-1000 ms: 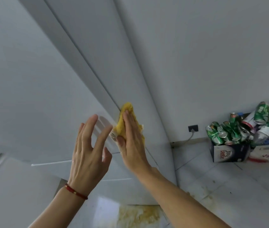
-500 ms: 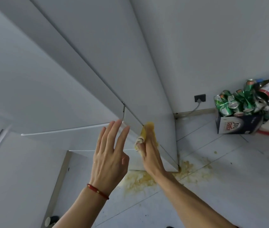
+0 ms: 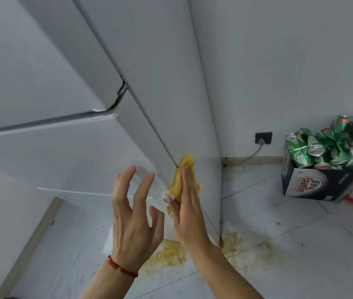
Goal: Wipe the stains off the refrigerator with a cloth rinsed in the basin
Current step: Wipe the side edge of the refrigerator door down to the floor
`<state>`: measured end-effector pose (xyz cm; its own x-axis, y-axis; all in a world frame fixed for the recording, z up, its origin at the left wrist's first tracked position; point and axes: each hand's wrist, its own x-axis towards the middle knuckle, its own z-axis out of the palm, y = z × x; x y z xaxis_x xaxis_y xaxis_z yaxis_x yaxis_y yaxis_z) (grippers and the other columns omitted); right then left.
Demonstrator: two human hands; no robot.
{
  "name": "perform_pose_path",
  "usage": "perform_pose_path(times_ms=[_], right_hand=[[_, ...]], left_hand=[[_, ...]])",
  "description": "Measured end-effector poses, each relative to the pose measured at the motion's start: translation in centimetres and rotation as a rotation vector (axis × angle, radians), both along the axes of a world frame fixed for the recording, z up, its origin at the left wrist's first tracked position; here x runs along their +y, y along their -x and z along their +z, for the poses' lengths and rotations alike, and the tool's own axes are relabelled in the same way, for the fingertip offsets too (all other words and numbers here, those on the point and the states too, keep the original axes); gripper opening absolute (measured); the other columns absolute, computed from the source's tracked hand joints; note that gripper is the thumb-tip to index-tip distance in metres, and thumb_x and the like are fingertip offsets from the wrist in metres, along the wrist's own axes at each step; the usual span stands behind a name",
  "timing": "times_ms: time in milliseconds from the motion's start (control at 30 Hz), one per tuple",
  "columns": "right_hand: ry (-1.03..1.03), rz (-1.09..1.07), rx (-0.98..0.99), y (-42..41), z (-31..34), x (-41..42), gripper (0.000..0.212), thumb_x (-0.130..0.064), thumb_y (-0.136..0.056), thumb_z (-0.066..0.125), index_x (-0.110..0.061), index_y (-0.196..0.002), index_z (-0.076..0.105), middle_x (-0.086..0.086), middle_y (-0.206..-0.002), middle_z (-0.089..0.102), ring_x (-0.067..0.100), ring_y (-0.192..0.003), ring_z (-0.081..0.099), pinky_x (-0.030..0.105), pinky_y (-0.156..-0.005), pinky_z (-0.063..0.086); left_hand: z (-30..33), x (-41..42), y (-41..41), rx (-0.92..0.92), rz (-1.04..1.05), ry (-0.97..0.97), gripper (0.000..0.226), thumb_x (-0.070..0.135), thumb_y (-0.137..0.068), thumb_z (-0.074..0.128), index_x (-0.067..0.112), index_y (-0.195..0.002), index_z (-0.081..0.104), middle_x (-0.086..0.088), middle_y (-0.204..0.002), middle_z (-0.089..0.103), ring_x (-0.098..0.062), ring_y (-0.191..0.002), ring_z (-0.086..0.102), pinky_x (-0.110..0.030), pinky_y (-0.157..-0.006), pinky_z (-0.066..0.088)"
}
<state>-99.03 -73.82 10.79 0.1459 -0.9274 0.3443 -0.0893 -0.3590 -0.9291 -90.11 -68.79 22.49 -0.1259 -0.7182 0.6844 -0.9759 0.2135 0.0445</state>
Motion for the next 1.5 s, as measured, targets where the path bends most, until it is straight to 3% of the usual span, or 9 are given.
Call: perform_pose_path(times_ms=[167, 333, 600, 833, 1000, 1100, 1300, 1367, 1500], right_hand=[[0.051, -0.003, -0.007, -0.1, -11.1, -0.6, 0.073, -0.062, -0.105, 0.032, -0.038, -0.165, 0.000, -0.016, -0.174, 0.002, 0.009, -0.160, 0.009, 0.014, -0.124, 0.002], [0.171, -0.040, -0.004, -0.3, -19.4, -2.3, 0.075, -0.065, -0.103, 0.038, -0.044, -0.164, 0.001, -0.016, -0.174, 0.004, 0.009, -0.160, 0.011, 0.041, -0.130, 0.013], [0.717, -0.115, -0.185, -1.6, -7.7, -5.8, 0.058, -0.033, -0.110, 0.046, -0.007, -0.160, 0.034, 0.001, -0.170, 0.027, 0.021, -0.159, 0.022, 0.049, -0.124, 0.032], [0.613, -0.190, -0.245, -0.9, -9.5, -4.1, 0.059, -0.037, -0.103, 0.056, -0.013, -0.156, 0.045, 0.001, -0.140, 0.042, 0.020, -0.128, 0.054, 0.024, -0.107, 0.049], [0.901, -0.378, -0.099, -0.6, -8.7, -4.2, 0.043, -0.016, -0.100, 0.068, -0.002, -0.140, 0.061, 0.010, -0.130, 0.064, 0.025, -0.120, 0.062, 0.034, -0.104, 0.052], [0.960, -0.263, -0.101, 0.7, -8.9, -5.0, 0.039, -0.017, -0.095, 0.074, -0.010, -0.129, 0.057, 0.004, -0.133, 0.061, 0.022, -0.125, 0.062, 0.038, -0.101, 0.055], [0.755, -0.180, -0.086, 2.1, -8.4, -7.8, 0.042, -0.045, -0.098, 0.061, -0.015, -0.127, 0.063, -0.002, -0.123, 0.065, 0.010, -0.111, 0.061, 0.028, -0.092, 0.054], [0.701, -0.214, -0.132, 1.8, -8.4, -7.4, 0.041, -0.047, -0.100, 0.054, -0.016, -0.126, 0.064, -0.003, -0.116, 0.067, 0.006, -0.102, 0.058, 0.026, -0.086, 0.052], [0.882, -0.238, -0.151, 0.8, -8.2, -5.6, 0.037, -0.034, -0.102, 0.061, -0.004, -0.124, 0.069, 0.008, -0.126, 0.067, 0.019, -0.118, 0.062, 0.030, -0.101, 0.053]], left_hand=[[-8.2, -1.7, -0.7, 0.037, 0.024, 0.145, 0.054, 0.005, -0.079, 0.054, 0.007, -0.133, 0.051, -0.021, -0.143, 0.034, -0.044, -0.138, 0.038, -0.065, -0.109, 0.037], [-13.8, -2.4, -0.6, 0.082, 0.008, 0.307, 0.050, 0.012, -0.079, 0.054, 0.009, -0.129, 0.053, -0.015, -0.134, 0.040, -0.040, -0.133, 0.043, -0.065, -0.113, 0.034], [-16.1, -4.0, -1.3, 0.199, 0.020, 0.436, 0.039, 0.010, -0.085, 0.051, 0.007, -0.123, 0.063, -0.002, -0.124, 0.060, -0.025, -0.118, 0.053, -0.047, -0.101, 0.043], [-17.0, -2.8, -1.4, 0.227, 0.066, 0.420, 0.035, 0.025, -0.090, 0.053, 0.012, -0.119, 0.069, 0.002, -0.122, 0.066, -0.018, -0.124, 0.052, -0.043, -0.104, 0.041], [-17.0, -2.8, -1.1, 0.415, 0.015, 0.491, 0.027, 0.025, -0.096, 0.047, 0.021, -0.115, 0.065, 0.009, -0.116, 0.065, -0.010, -0.118, 0.054, -0.048, -0.097, 0.047], [-17.1, -3.1, -0.7, 0.422, -0.025, 0.475, 0.030, 0.029, -0.097, 0.046, 0.017, -0.115, 0.067, 0.008, -0.115, 0.066, -0.015, -0.116, 0.057, -0.050, -0.095, 0.046], [-17.1, -3.6, -0.7, 0.364, -0.032, 0.458, 0.038, 0.027, -0.096, 0.042, 0.011, -0.116, 0.069, 0.001, -0.116, 0.068, -0.017, -0.114, 0.058, -0.043, -0.098, 0.043], [-17.0, -3.4, -0.8, 0.360, -0.039, 0.445, 0.039, 0.027, -0.095, 0.041, 0.012, -0.118, 0.069, 0.001, -0.118, 0.068, -0.017, -0.115, 0.058, -0.043, -0.099, 0.042], [-16.2, -3.4, -0.7, 0.360, -0.075, 0.456, 0.035, 0.026, -0.096, 0.040, 0.016, -0.114, 0.069, 0.008, -0.111, 0.068, -0.014, -0.108, 0.061, -0.041, -0.098, 0.042]])
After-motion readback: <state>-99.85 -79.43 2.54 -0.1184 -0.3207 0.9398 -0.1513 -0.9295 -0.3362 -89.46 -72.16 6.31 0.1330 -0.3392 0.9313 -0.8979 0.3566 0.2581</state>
